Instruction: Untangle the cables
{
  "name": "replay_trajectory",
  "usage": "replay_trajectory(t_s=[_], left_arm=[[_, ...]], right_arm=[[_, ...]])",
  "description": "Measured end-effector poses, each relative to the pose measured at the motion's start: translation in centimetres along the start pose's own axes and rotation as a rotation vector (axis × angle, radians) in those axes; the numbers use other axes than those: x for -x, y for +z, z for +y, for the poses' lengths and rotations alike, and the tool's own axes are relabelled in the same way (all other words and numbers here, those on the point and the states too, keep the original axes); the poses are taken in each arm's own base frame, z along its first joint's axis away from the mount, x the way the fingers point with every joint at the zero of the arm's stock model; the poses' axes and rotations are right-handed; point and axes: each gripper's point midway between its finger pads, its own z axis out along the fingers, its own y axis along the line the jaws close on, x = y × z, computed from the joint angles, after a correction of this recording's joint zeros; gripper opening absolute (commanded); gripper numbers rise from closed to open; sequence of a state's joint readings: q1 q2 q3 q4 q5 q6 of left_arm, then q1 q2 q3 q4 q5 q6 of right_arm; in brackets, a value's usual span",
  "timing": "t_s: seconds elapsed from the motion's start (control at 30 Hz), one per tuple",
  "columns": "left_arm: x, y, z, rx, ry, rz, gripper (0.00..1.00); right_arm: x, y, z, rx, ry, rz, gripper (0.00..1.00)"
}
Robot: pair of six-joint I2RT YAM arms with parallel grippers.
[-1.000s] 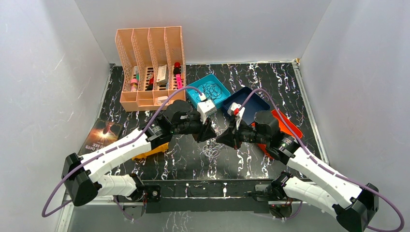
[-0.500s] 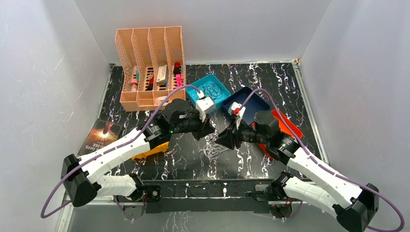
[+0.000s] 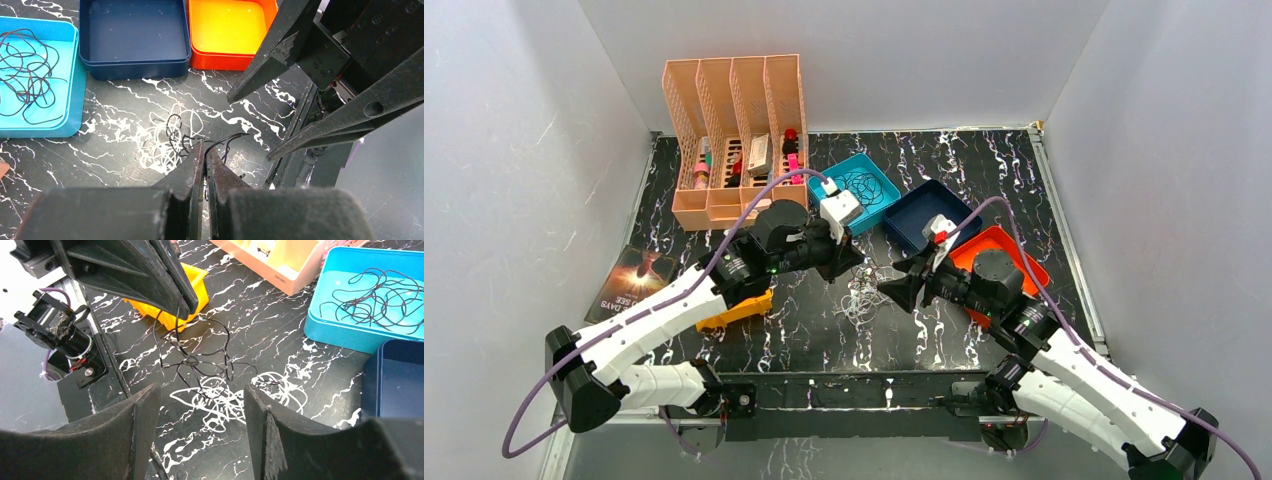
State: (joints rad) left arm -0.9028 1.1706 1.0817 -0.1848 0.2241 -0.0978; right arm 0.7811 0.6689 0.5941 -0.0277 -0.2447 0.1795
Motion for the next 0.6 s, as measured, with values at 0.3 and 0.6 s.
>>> replay_trajectory(t_s=[0.3, 0.6], left_arm=[[0.4, -0.3, 0.2, 0.018, -0.001, -0.012, 0.00], [1.2, -0.5, 0.1, 0.018, -0.012, -0.032, 0.00]], right_arm=[[0.9, 0.7, -0.2, 0.013, -0.051, -0.084, 0.86], [0.7, 3.9, -0.6, 0.057, -0.085, -0.086, 0.91]])
